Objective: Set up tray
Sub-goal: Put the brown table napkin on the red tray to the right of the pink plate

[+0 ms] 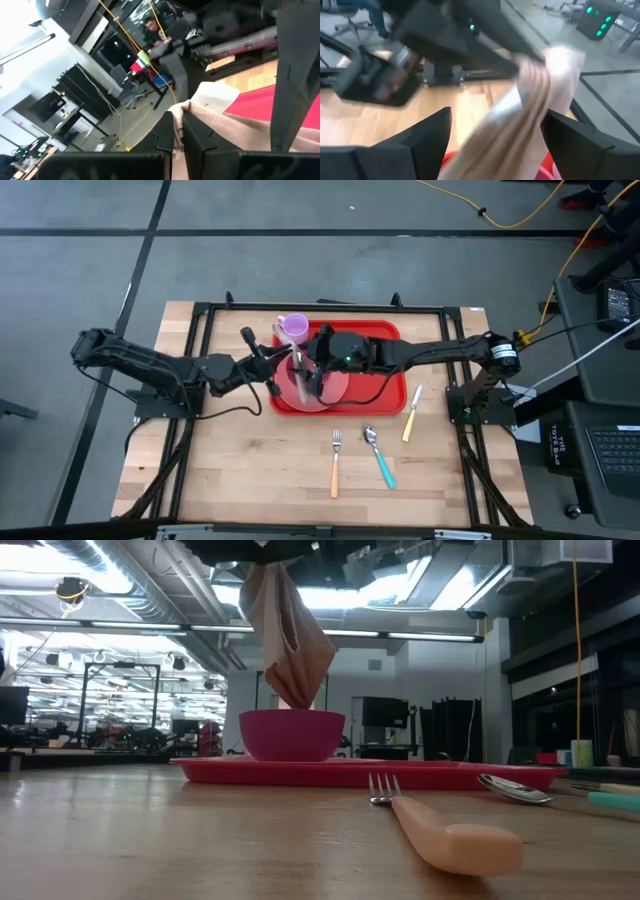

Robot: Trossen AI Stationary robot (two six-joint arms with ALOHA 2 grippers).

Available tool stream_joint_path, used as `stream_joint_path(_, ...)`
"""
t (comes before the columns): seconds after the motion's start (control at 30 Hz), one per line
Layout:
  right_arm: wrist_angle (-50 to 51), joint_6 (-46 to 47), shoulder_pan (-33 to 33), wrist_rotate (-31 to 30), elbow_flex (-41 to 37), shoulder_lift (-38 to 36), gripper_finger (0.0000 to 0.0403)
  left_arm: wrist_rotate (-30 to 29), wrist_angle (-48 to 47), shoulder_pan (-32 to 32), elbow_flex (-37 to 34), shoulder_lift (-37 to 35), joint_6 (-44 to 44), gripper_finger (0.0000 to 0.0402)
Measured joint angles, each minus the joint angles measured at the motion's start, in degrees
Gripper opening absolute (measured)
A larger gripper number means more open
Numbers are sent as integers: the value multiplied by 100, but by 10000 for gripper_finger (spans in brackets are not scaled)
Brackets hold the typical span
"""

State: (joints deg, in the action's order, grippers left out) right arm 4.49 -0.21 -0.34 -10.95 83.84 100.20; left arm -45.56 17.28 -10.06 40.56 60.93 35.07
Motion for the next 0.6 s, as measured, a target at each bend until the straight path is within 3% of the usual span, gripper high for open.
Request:
stream_joint_path(0.13,95,-7,2,-388,61,-46,303,433,107,125,0,103,-76,7)
stream_joint_path(0.23,196,-24,20,-741,76,-50,303,432,118,157,1,193,-116,7)
stream_joint_path(0.4,247,-164,20,-770,76,-52,303,431,65,154,205,395,-127,7)
stream_joint_path(0.6,431,-179,22,-1384,74,-52,288,278,-350,154,470,576,-124,7)
